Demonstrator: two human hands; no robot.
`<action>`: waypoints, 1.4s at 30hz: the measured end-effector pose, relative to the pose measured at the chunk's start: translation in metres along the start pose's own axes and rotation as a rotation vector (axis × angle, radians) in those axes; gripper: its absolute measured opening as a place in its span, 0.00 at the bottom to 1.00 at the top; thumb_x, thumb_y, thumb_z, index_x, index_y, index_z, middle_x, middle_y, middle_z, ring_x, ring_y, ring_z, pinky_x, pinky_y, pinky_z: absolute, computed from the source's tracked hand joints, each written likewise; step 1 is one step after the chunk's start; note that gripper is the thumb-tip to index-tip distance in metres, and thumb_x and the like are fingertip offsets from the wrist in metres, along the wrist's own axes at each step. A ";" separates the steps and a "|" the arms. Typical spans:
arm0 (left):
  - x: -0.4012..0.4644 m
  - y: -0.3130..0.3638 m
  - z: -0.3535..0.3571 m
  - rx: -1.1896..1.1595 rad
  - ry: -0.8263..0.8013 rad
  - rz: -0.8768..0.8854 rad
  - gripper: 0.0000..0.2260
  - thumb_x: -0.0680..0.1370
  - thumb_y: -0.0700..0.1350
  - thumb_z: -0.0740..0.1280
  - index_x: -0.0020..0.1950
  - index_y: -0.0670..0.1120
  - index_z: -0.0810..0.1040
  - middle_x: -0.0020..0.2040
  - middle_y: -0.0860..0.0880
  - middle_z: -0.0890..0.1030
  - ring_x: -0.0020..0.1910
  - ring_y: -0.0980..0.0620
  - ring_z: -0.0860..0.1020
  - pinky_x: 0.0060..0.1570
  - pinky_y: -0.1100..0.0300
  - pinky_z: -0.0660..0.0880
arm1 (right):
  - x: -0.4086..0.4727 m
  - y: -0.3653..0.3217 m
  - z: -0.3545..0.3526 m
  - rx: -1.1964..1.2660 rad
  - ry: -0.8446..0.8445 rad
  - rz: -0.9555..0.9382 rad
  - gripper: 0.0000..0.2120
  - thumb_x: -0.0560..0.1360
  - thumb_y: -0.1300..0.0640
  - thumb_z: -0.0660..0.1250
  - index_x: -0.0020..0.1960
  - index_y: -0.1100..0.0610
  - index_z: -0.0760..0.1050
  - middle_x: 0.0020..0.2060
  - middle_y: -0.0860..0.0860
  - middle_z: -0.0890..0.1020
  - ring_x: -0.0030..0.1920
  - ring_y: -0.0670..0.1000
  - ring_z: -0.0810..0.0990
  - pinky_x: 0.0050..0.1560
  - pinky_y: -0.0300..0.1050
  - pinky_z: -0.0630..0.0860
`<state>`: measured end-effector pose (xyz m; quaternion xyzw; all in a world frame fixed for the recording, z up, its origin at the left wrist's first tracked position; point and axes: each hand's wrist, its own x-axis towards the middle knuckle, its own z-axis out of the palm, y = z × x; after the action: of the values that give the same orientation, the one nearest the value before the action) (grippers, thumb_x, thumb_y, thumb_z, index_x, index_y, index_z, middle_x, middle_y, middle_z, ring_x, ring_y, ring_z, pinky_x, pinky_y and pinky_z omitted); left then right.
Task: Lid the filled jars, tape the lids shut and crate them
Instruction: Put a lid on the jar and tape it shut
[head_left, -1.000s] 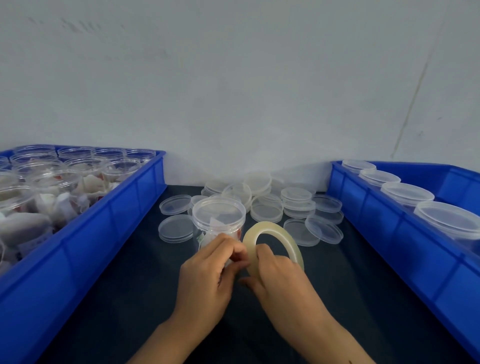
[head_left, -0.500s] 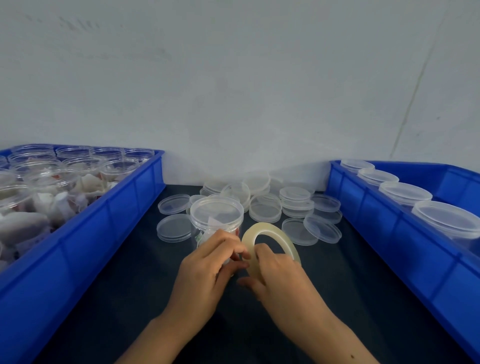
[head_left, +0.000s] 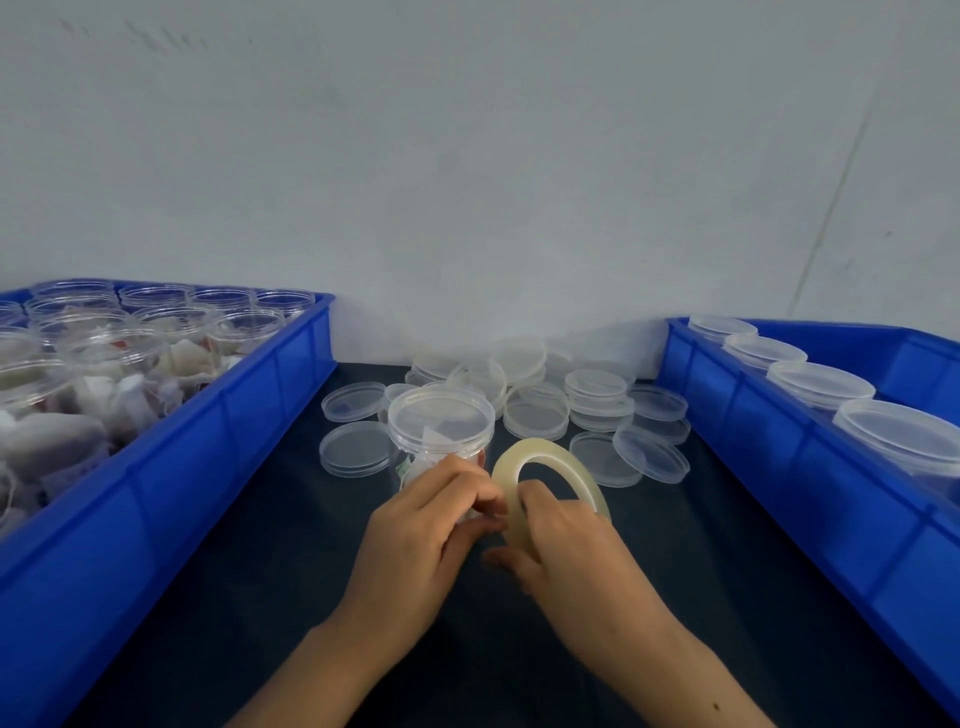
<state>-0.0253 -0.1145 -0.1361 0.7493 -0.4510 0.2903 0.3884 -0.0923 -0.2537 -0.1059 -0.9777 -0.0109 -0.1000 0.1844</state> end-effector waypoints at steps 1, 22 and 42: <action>0.000 0.000 0.000 -0.003 -0.006 0.003 0.09 0.72 0.34 0.74 0.45 0.46 0.78 0.46 0.56 0.77 0.45 0.59 0.77 0.42 0.64 0.76 | 0.000 0.000 0.001 -0.009 -0.002 -0.007 0.14 0.78 0.46 0.64 0.55 0.54 0.66 0.45 0.49 0.79 0.44 0.51 0.80 0.42 0.42 0.71; -0.001 0.001 0.001 -0.044 -0.009 -0.046 0.10 0.72 0.32 0.73 0.47 0.46 0.78 0.47 0.56 0.77 0.46 0.60 0.77 0.42 0.66 0.76 | 0.004 0.009 0.006 0.112 -0.009 0.007 0.12 0.76 0.47 0.67 0.49 0.54 0.68 0.37 0.48 0.78 0.39 0.49 0.79 0.44 0.48 0.76; 0.000 0.008 0.004 0.155 -0.009 0.001 0.03 0.75 0.39 0.59 0.43 0.46 0.71 0.42 0.53 0.73 0.39 0.56 0.71 0.34 0.59 0.72 | 0.003 0.004 0.001 0.509 -0.015 0.120 0.08 0.74 0.55 0.71 0.48 0.58 0.75 0.36 0.55 0.84 0.34 0.50 0.83 0.43 0.52 0.81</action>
<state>-0.0323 -0.1201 -0.1359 0.7783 -0.4292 0.3212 0.3270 -0.0888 -0.2574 -0.1076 -0.8994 0.0208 -0.0756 0.4301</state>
